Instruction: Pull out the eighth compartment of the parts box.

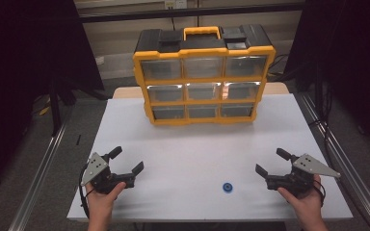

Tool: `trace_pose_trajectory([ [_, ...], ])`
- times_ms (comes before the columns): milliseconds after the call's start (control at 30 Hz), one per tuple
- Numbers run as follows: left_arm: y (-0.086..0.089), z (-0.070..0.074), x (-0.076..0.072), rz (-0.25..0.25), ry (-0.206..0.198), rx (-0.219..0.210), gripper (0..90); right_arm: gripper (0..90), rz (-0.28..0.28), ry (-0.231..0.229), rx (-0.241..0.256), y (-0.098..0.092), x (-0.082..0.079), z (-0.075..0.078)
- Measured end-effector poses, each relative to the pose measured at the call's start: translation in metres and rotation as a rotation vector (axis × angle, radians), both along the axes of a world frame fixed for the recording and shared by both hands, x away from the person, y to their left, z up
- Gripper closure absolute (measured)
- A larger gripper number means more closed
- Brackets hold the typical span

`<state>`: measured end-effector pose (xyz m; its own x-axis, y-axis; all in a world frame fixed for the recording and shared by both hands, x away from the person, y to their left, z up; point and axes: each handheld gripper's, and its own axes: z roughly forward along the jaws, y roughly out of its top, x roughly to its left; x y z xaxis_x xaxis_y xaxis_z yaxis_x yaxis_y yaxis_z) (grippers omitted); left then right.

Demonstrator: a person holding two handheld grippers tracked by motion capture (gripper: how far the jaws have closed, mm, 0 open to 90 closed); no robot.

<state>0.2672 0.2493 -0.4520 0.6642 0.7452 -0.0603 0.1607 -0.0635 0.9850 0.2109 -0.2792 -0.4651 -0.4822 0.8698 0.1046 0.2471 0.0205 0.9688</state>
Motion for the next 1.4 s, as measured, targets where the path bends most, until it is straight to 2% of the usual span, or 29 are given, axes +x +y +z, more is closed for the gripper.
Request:
trace_pose_trajectory([
  [100,-0.001,-0.001,0.001,0.000,0.003,0.018,1.7,1.3,0.007,0.005,0.004,0.000,0.000,0.000],
  [133,-0.003,-0.001,0.001,-0.003,0.012,-0.002,1.5,1.3,0.003,0.005,0.002,0.000,0.001,0.000],
  [167,-0.002,-0.001,0.001,-0.005,0.015,0.024,1.5,1.3,0.003,0.003,0.000,0.000,0.001,0.000],
  [333,-0.010,-0.002,0.001,0.001,0.020,0.011,1.1,1.3,0.009,0.003,0.009,0.001,0.000,0.000],
  [367,-0.010,-0.001,0.002,-0.002,0.018,0.025,1.1,1.3,0.011,0.003,0.010,0.001,0.000,0.000],
  [467,-0.014,-0.002,0.002,-0.003,0.021,0.026,0.9,1.3,0.012,0.000,0.016,0.001,0.001,0.002],
  [500,-0.017,-0.002,0.002,0.008,0.030,0.040,0.9,1.3,0.013,-0.006,0.018,0.002,0.001,0.002],
  [667,-0.025,-0.001,0.002,0.004,0.033,0.038,0.7,1.3,0.023,-0.002,0.013,0.004,0.001,0.003],
  [700,-0.026,0.000,0.003,0.005,0.033,0.054,0.7,1.3,0.023,-0.002,0.013,0.004,0.001,0.003],
  [833,-0.034,0.002,0.006,0.044,0.037,0.040,0.7,1.3,0.031,-0.004,0.006,0.006,0.002,0.002],
  [933,-0.043,0.003,0.010,0.046,0.043,0.062,0.9,1.3,0.031,-0.002,0.010,0.006,0.001,0.003],
  [967,-0.046,0.002,0.011,0.030,0.041,0.069,1.0,1.3,0.033,-0.001,0.011,0.005,0.001,0.002],
  [1067,-0.050,0.001,0.011,0.023,0.051,0.085,1.4,1.3,0.029,0.003,0.012,0.004,0.000,0.003],
  [1400,-0.074,0.002,0.019,0.041,0.064,0.076,1.7,1.4,0.028,0.002,0.017,0.005,-0.001,0.003],
])
